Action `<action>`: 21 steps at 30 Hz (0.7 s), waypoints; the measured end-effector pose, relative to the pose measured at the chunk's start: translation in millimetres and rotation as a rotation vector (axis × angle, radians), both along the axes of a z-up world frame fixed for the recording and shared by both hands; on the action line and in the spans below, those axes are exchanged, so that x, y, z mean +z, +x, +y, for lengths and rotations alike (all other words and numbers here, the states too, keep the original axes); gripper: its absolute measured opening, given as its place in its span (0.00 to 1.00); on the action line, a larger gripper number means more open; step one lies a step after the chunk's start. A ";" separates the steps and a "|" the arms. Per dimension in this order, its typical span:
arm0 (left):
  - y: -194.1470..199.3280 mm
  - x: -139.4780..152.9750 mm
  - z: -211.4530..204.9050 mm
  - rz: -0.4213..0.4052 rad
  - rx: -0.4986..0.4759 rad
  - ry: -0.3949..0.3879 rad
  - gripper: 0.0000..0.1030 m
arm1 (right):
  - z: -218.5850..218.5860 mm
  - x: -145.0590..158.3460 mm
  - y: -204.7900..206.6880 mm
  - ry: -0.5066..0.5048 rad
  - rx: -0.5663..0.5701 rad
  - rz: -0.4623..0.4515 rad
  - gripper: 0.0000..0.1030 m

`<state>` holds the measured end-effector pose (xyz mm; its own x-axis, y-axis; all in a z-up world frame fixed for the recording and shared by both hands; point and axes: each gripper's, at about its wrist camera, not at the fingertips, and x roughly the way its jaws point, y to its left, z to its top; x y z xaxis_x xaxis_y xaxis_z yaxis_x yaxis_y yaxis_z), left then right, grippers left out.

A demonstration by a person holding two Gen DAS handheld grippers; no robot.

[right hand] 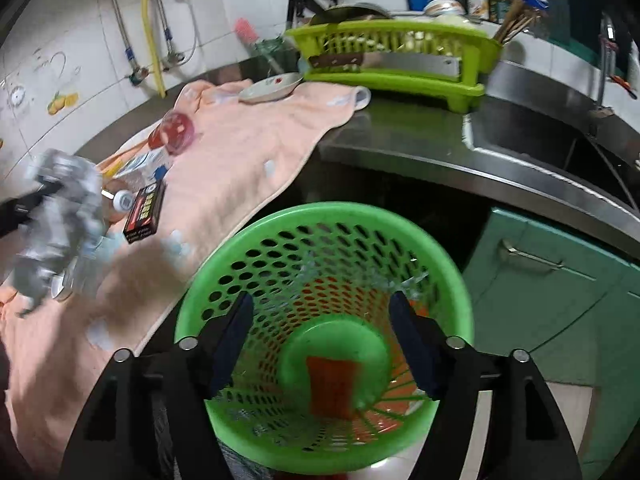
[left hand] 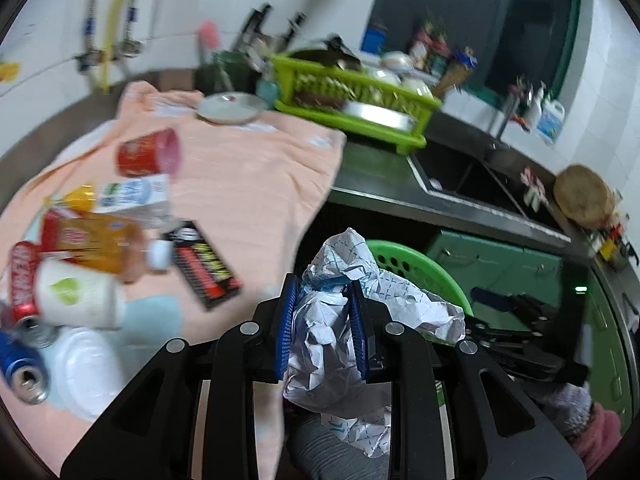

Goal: Collect trash
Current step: 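Carry foil and wrapper to the green basket and release both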

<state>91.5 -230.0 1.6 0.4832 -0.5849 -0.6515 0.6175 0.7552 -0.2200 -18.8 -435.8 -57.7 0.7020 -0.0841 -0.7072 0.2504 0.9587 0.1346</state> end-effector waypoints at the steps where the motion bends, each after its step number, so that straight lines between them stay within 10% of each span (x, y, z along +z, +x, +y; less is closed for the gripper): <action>1: 1.3 -5.1 -11.2 0.014 -0.016 0.007 0.24 | -4.0 3.3 -4.3 -0.006 -0.010 -0.011 0.67; 13: 9.6 -60.4 -118.8 0.119 -0.122 0.095 0.34 | -38.1 27.4 -46.2 -0.030 -0.103 -0.101 0.76; 15: 6.7 -62.4 -126.3 0.111 -0.124 0.105 0.53 | -40.4 30.2 -48.5 -0.032 -0.106 -0.108 0.76; 21: 5.2 -57.2 -114.9 0.094 -0.106 0.100 0.53 | -39.6 34.7 -48.1 -0.028 -0.103 -0.117 0.77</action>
